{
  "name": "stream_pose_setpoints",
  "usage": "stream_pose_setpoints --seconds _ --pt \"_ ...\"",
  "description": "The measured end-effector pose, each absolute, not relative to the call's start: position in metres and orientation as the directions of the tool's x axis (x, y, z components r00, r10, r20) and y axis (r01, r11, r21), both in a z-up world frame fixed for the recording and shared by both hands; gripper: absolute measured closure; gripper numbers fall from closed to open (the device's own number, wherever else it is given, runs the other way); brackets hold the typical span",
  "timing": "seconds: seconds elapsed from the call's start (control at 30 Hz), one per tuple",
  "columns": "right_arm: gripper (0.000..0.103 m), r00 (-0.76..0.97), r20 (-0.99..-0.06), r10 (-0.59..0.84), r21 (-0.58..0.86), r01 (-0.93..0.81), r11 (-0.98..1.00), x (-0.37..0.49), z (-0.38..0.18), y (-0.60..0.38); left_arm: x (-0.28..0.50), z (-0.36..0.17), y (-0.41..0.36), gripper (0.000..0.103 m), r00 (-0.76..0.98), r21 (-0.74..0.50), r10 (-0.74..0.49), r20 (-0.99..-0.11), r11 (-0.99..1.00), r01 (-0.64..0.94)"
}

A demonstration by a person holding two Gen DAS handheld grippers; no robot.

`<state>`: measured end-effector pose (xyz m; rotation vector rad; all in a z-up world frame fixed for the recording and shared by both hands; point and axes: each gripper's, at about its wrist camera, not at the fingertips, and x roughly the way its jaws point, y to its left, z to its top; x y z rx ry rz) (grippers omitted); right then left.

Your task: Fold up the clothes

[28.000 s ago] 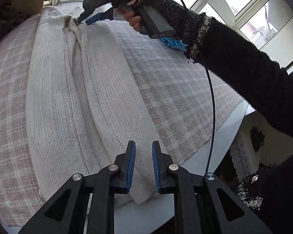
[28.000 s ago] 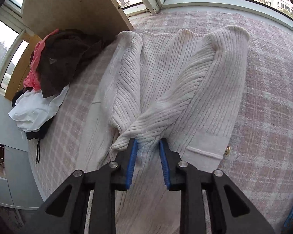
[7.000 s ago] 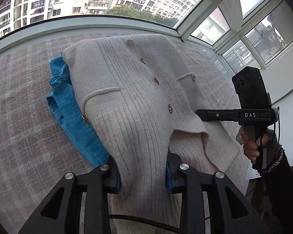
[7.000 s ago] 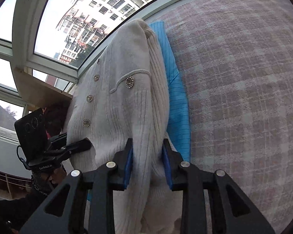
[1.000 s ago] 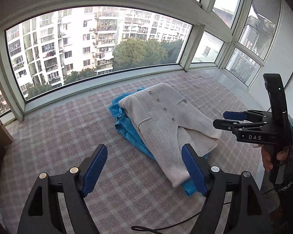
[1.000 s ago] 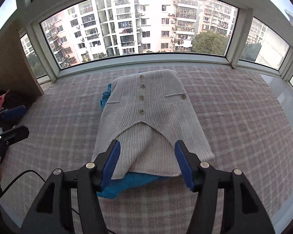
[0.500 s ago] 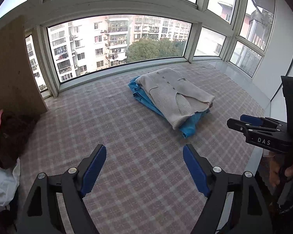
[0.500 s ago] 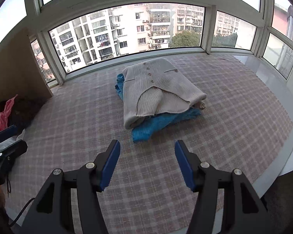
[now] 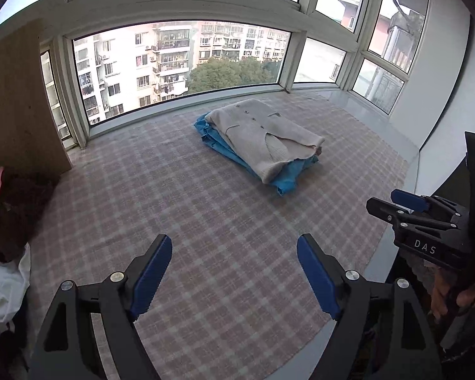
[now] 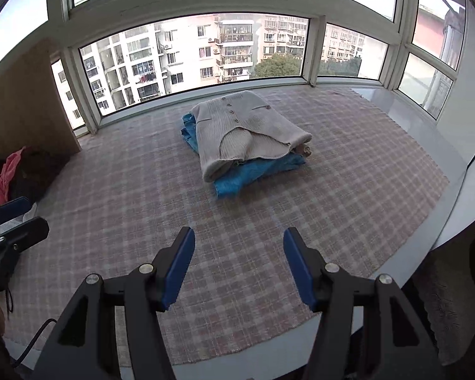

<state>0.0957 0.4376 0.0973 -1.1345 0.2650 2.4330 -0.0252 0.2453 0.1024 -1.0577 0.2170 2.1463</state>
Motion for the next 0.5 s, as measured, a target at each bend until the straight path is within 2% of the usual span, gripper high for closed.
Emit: stream_pose_setpoints --seconds 0.13,0.3,0.4,0.5 --pt "0.045 -0.559 -0.758 0.336 -0.024 -0.491 -0.871 0.107 0.101 0.432 -0.024 0.109 0.238 0.021 -0.404 -0.178 0.555 -0.727 -0.72 -0.67" --pt "0.045 -0.551 -0.756 0.354 -0.039 -0.502 -0.864 0.113 0.103 0.427 -0.02 0.116 0.233 0.012 -0.415 -0.17 0.569 -0.71 -0.71 -0.683" --pt "0.045 -0.549 -0.753 0.363 -0.048 -0.503 -0.863 0.114 0.105 0.424 -0.016 0.121 0.232 0.001 -0.422 -0.162 0.579 -0.698 -0.701 -0.694" --pt "0.045 -0.546 -0.752 0.371 -0.057 -0.506 -0.861 0.115 0.106 0.421 -0.011 0.123 0.234 0.001 -0.419 -0.15 0.589 -0.691 -0.684 -0.714"
